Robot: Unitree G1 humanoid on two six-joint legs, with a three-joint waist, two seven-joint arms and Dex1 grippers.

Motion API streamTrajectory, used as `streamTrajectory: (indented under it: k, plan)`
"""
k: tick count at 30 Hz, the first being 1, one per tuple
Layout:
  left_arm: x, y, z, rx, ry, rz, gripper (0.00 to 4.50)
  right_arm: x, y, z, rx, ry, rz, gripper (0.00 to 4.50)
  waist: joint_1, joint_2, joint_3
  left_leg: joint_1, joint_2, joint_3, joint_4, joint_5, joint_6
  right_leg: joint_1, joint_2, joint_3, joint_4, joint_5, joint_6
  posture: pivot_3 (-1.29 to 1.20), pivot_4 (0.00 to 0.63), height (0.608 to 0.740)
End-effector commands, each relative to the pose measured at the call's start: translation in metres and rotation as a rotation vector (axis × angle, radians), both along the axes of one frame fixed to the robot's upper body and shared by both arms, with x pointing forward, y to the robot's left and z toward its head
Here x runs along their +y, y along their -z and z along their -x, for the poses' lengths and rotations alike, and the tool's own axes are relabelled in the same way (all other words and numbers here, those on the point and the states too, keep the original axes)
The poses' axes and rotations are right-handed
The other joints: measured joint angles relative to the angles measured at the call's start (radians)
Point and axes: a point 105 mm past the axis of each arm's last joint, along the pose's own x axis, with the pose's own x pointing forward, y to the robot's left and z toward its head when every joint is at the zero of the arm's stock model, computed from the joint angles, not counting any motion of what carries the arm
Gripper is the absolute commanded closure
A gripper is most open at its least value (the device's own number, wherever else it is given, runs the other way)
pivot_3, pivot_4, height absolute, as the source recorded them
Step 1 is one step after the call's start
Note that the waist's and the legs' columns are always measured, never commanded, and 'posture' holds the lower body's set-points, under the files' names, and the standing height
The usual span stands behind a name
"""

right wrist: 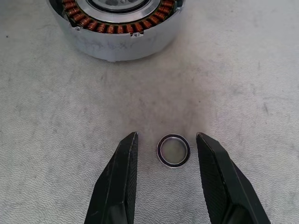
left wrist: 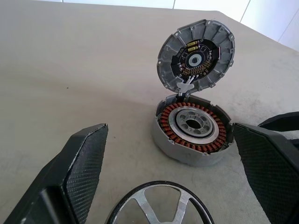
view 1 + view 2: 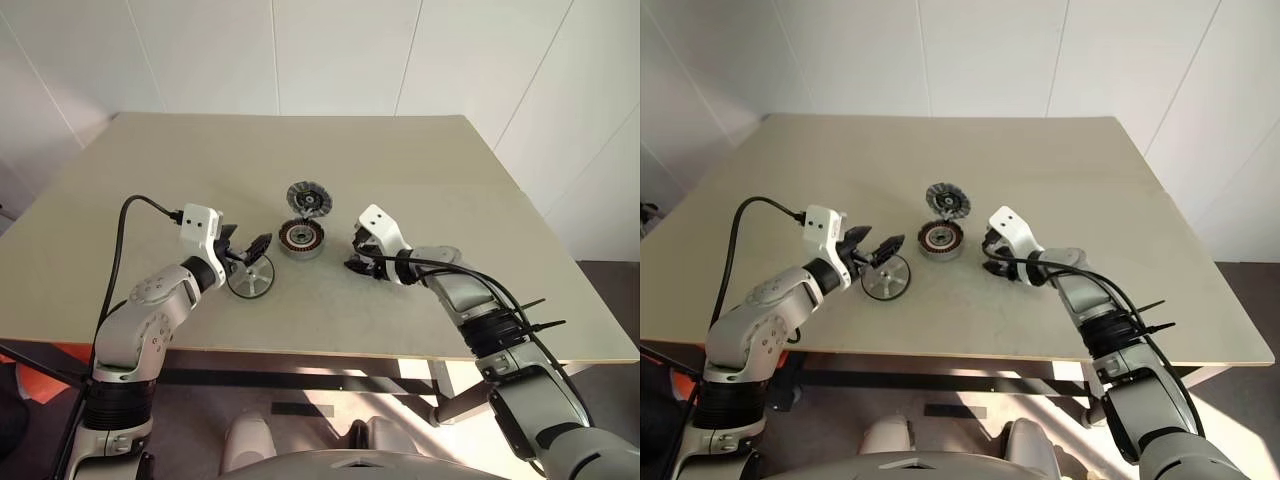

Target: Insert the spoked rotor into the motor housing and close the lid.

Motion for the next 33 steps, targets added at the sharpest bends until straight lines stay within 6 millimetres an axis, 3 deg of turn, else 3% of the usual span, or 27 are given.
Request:
streamTrajectory:
  k: [1,9,12,15,16,22,28,33]
  plan:
    - [-0.003,-0.015,0.0,-0.06,0.01,-0.014,0.0,-0.018,-0.003,-0.008,0.0,0.082,0.014,2.35,0.001,0.0,0.0,0.0,0.0,0.0,0.0,0.0,0.0,0.0,0.0,0.0,0.0,0.0,0.0,0.0,0.0,0.74]
    - [-0.003,-0.014,0.0,-0.058,0.009,-0.021,0.0,-0.023,0.0,-0.007,0.01,0.087,0.022,2.35,0.003,0.0,0.0,0.0,0.0,0.0,0.0,0.0,0.0,0.0,0.0,0.0,0.0,0.0,0.0,0.0,0.0,0.74]
    - [-0.001,-0.015,-0.001,-0.061,0.002,-0.025,0.0,-0.023,0.002,-0.005,0.019,0.082,0.021,2.95,0.003,0.0,0.0,0.0,0.0,0.0,0.0,0.0,0.0,0.0,0.0,0.0,0.0,0.0,0.0,0.0,0.0,0.74]
    - [0.0,-0.015,-0.002,-0.063,-0.004,-0.028,0.0,-0.023,0.002,-0.005,0.016,0.076,0.027,3.87,0.003,0.0,0.0,0.0,0.0,0.0,0.0,0.0,0.0,0.0,0.0,0.0,0.0,0.0,0.0,0.0,0.0,0.74]
    - [0.001,-0.015,-0.002,-0.064,-0.006,-0.028,0.0,-0.023,0.002,-0.005,0.012,0.074,0.033,3.93,0.004,0.0,0.0,0.0,0.0,0.0,0.0,0.0,0.0,0.0,0.0,0.0,0.0,0.0,0.0,0.0,0.0,0.74]
    - [0.001,-0.015,-0.003,-0.066,-0.008,-0.031,0.0,-0.022,-0.003,-0.008,-0.002,0.077,0.019,3.93,0.004,0.0,0.0,0.0,0.0,0.0,0.0,0.0,0.0,0.0,0.0,0.0,0.0,0.0,0.0,0.0,0.0,0.74]
    - [0.001,-0.015,-0.003,-0.067,-0.009,-0.032,0.0,-0.035,-0.024,-0.029,-0.094,0.161,0.048,3.93,0.004,0.0,0.0,-0.001,0.0,0.0,0.0,0.0,0.0,0.0,0.0,0.0,0.0,0.0,0.0,0.0,0.0,0.74]
    - [0.0,-0.015,-0.003,-0.07,-0.009,-0.033,0.0,-0.056,-0.018,-0.038,-0.082,0.232,0.093,3.93,0.0,0.0,0.0,-0.002,0.0,0.0,0.0,0.001,0.0,-0.001,0.0,0.0,0.0,0.0,0.0,0.0,0.0,0.74]
